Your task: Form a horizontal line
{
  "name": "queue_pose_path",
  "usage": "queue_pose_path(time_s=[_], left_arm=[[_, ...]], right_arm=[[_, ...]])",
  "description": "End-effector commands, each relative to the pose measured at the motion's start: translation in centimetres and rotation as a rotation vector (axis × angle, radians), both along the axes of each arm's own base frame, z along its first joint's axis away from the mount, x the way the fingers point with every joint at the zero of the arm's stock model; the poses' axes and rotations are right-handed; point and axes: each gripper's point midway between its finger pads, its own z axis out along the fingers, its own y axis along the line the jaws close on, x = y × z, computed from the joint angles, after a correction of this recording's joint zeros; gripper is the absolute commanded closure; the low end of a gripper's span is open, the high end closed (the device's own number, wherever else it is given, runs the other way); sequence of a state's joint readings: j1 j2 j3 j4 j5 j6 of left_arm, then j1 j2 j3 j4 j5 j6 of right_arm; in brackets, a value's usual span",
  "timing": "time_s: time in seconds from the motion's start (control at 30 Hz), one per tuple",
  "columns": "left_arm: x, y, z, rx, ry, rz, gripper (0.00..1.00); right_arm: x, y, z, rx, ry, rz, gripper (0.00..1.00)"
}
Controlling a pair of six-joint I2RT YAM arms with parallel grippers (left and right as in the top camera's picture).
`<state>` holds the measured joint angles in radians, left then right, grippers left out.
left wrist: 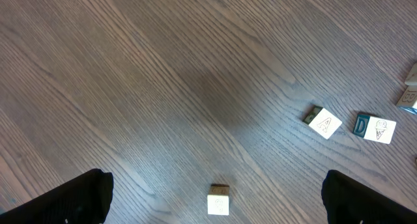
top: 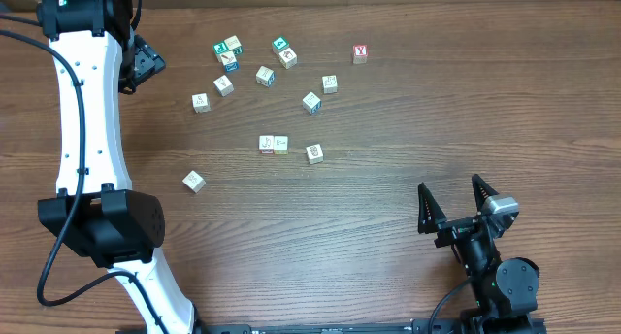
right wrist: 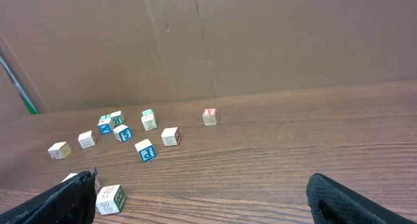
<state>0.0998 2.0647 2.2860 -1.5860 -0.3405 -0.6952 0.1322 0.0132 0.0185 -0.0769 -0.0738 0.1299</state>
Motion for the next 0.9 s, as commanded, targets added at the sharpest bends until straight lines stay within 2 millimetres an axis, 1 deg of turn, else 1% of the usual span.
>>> queue_pose_path(time_s=[0.0, 0.13, 0.27, 0.3, 0.37, 0.57, 0.63, 0.67, 0.8, 0.83, 0.87], left_arm=[[0.0, 0.0, 0.7, 0.007, -0.01, -0.022, 0.0], [0.0, 0.0, 0.7, 0.008, -0.011, -0.022, 0.0], [0.0, 0.0, 0.7, 0.007, -0.01, -0.022, 0.01], [0.0, 0.0, 0.7, 0.008, -0.011, -0.022, 0.0], [0.0, 0.0, 0.7, 0.008, -0.011, -0.022, 0.0], [0.0, 0.0, 0.7, 0.008, -0.011, -0.022, 0.0], [0.0, 0.0, 0.7, 0.007, -0.01, -0.022, 0.0], [0.0, 0.0, 0.7, 0.007, -0.01, -0.022, 0.0], [0.0, 0.0, 0.7, 0.007, -0.01, -0.022, 0.0], [0.0, 0.0, 0.7, 0.008, -0.011, -0.022, 0.0], [0.0, 0.0, 0.7, 0.008, -0.01, -0.023, 0.0]], right_arm=[[0.1, -0.3, 0.2, -0.002, -0.019, -0.015, 0.0], [0.1, -0.4, 0.5, -0.003, -0.032, -0.022, 0.0], [0.3, -2.6, 2.7, 0.015, -0.122, -0.153, 0.0], [0.2, -2.8, 3.2, 0.02, -0.14, -0.16, 0.0], [0.1, -2.6, 4.0, 0.033, -0.17, -0.149, 0.0], [-0.3, -0.5, 4.4, 0.026, -0.177, -0.025, 0.0], [-0.5, -0.4, 5.1, 0.05, -0.165, -0.013, 0.0], [-0.9, -0.4, 6.2, 0.053, -0.159, -0.013, 0.0], [-1.9, -0.5, 9.2, 0.05, -0.142, -0.014, 0.0], [-2.3, -0.6, 10.7, 0.049, -0.134, -0.014, 0.0], [-2.4, -0.6, 11.6, 0.048, -0.127, -0.014, 0.0]])
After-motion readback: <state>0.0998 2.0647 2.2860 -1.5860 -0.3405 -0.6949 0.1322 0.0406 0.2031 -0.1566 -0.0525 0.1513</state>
